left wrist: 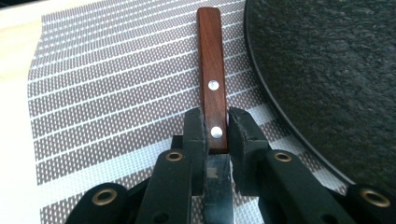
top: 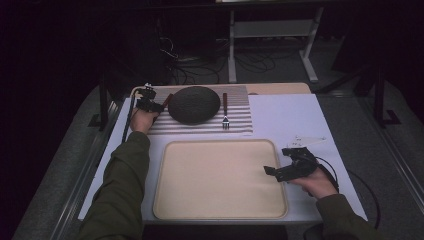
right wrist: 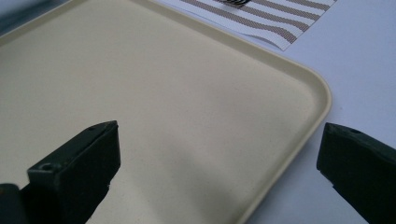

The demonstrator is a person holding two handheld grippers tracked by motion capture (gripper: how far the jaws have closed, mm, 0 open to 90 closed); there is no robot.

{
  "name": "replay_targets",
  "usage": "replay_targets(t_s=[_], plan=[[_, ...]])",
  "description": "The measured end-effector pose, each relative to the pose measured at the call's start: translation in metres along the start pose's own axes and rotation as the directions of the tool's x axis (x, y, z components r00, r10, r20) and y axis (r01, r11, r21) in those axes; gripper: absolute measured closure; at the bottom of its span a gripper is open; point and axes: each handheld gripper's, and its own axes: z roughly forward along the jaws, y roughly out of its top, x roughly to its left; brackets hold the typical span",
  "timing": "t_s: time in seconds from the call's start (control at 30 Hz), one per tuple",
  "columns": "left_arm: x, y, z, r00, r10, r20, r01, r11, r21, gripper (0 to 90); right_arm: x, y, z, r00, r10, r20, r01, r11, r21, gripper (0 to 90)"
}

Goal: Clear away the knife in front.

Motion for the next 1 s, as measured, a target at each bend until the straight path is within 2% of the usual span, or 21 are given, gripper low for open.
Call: replay_targets(t_s=[0.03,0.1,0.2,0.3,0.57,0.73,1.0], plan=[[0.001,0.0,-0.001,0.9999,-0.002,0.01,0.002,1.0,0.003,77.8,0.0,0.0,0.0,1.0,0.0,0.0,0.0,1.0,0.001,0.0],[0.002,0.0,-0.003,0.9999,0.005,-0.011,-0.005,0.9999,0.013,77.9,0.0,0.0,0.0,1.0,-0.003,0.0,0.003,1.0,0.001,0.0],[0.001,0.001,-0.006,0.9998,0.02,-0.004,-0.02,0.9998,0.006,77.9,0.0,0.0,0.0,1.0,-0.002,0.001,0.002,1.0,0.001,0.0],[0.0,0.002,-0.009,0.9988,0.049,-0.007,-0.049,0.9987,0.013,78.0,0.0,0.0,0.0,1.0,0.0,0.0,0.0,1.0,0.001,0.0],[0.0,0.004,-0.021,0.9983,0.057,-0.011,-0.056,0.9979,0.032,78.0,0.001,0.001,0.001,1.0,-0.005,0.0,0.005,1.0,-0.001,0.0],[0.002,0.005,-0.035,0.9988,0.048,0.004,-0.049,0.9986,0.021,78.0,0.001,0.001,0.001,1.0,-0.005,-0.001,0.005,1.0,-0.001,0.0],[-0.009,0.006,-0.062,0.9963,0.071,0.049,-0.072,0.9974,0.007,78.0,0.002,0.001,0.0,1.0,-0.001,-0.001,0.001,1.0,-0.003,0.0]])
